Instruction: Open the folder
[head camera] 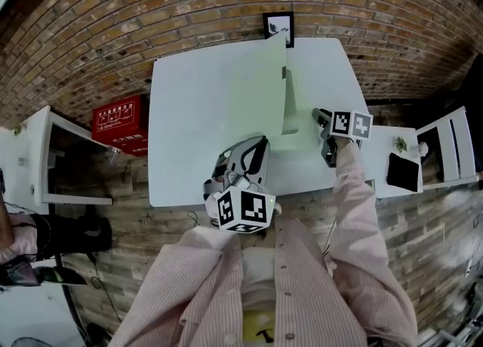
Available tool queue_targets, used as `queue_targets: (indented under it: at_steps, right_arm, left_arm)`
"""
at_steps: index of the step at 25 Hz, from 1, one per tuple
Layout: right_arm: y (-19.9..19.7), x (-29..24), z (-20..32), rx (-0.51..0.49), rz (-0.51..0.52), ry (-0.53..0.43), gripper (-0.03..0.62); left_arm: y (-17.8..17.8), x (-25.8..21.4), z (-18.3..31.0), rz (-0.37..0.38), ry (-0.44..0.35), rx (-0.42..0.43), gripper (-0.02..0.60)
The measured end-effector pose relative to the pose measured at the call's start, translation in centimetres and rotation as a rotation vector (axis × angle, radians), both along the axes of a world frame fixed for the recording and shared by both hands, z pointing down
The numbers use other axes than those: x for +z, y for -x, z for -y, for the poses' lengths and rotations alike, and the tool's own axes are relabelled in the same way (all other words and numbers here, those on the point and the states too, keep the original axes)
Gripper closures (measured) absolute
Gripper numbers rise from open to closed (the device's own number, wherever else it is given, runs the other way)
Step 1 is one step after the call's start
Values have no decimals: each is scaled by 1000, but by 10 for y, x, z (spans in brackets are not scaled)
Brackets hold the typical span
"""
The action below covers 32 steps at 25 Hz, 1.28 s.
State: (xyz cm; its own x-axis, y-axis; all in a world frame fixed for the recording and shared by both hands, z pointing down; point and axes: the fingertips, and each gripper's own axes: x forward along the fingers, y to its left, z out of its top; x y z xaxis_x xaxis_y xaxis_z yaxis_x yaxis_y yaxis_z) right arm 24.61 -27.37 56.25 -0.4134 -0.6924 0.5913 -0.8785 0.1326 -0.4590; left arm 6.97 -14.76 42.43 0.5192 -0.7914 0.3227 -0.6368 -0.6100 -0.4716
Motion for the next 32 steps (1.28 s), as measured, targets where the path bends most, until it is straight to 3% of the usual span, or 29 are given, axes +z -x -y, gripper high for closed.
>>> queue_targets:
  at_steps: [13, 19, 32]
  right_arm:
    - [1, -1, 1, 22, -53, 26, 487]
    - [1, 0, 2, 0, -103, 39, 487]
    - [3, -2, 4, -24, -215, 64, 487]
  left_arm:
    - [68, -24, 8, -170, -17, -183, 584]
    - [90, -25, 10, -204, -20, -235, 584]
    - [155, -10, 12, -353, 34, -416, 584]
